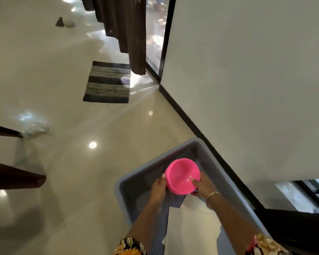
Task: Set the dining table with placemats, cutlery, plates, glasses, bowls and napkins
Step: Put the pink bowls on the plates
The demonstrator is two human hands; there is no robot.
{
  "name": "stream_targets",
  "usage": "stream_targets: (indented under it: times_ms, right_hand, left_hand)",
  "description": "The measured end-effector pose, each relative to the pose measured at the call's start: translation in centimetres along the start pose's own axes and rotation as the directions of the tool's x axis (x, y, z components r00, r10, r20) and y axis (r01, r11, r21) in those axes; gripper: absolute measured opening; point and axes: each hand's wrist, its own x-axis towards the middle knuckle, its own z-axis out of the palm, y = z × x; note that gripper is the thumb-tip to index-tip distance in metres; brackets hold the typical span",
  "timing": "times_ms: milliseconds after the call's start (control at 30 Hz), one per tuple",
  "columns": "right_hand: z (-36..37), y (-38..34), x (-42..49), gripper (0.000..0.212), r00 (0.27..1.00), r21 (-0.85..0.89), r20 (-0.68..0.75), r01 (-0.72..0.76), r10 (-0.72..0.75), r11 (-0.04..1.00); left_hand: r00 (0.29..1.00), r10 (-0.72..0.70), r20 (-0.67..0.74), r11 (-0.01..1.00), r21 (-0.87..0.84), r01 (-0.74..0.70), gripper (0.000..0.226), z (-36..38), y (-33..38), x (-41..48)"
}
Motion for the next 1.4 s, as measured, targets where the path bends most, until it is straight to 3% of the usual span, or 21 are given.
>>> stream_targets:
  times_ms: [267, 500, 633, 733, 867, 900, 1000, 1067, 1133, 1200, 1400]
  right_hand:
    - [-1.5, 0.4, -3.5, 0.037, 0.995, 0.08, -0.047, 0.088, -0.084, 0.993]
    - [-3.5, 0.4, -10.8, 0.03, 0.915, -0.211, -0.093, 0.367, -0.392, 0.906]
    - [-4.1, 0.7, -17.4, 0.03, 0.789, -0.402, 0.017, 0.568, -0.614, 0.718]
    - [-4.4, 1.4, -22.8, 0.037, 0.621, -0.506, 0.084, 0.701, -0.779, 0.504]
    - [-3.4, 2.8, -29.4, 0.036, 0.478, -0.603, 0.243, 0.756, -0.844, 0.255]
    - [-2.8, 3.1, -30.9, 0.035, 0.445, -0.614, 0.28, 0.765, -0.851, 0.198]
    - [-0.7, 3.6, -34.8, 0.034, 0.363, -0.589, 0.366, 0.803, -0.857, 0.089]
    - [1.1, 3.9, -37.2, 0.038, 0.326, -0.527, 0.432, 0.848, -0.841, 0.058]
    - [3.1, 4.3, -39.5, 0.041, 0.283, -0.439, 0.498, 0.898, -0.819, 0.044]
    - [5.3, 4.5, -41.8, 0.033, 0.255, -0.333, 0.543, 0.94, -0.8, 0.073]
    - [13.5, 2.0, -46.9, 0.022, 0.239, 0.0, 0.638, 0.951, -0.732, 0.31]
  left_hand:
    - [0.997, 0.06, -0.044, 0.963, -0.26, -0.069, 0.021, 1.0, 0.6, -3.5]
    - [0.991, 0.123, 0.058, 0.877, -0.474, -0.081, 0.07, 0.9, -0.9, -11.3]
    - [0.969, 0.21, 0.132, 0.81, -0.578, -0.097, 0.093, 0.1, -2.9, -17.6]
    - [0.96, 0.265, 0.095, 0.75, -0.646, -0.143, 0.081, -0.9, -5.0, -23.3]
    - [0.957, 0.29, 0.028, 0.643, -0.746, -0.173, 0.109, -2.5, -8.4, -30.4]
    - [0.953, 0.302, -0.004, 0.616, -0.763, -0.198, 0.106, -2.9, -9.2, -32.1]
    - [0.94, 0.304, -0.154, 0.52, -0.8, -0.299, 0.067, -4.5, -11.4, -37.0]
    - [0.929, 0.283, -0.236, 0.49, -0.797, -0.352, 0.054, -6.0, -12.6, -39.4]
    - [0.912, 0.27, -0.309, 0.473, -0.782, -0.405, 0.055, -8.0, -13.8, -41.4]
    - [0.889, 0.267, -0.372, 0.433, -0.778, -0.455, 0.052, -10.5, -15.0, -43.0]
    - [0.814, 0.22, -0.538, 0.305, -0.755, -0.581, 0.048, -18.9, -17.8, -45.9]
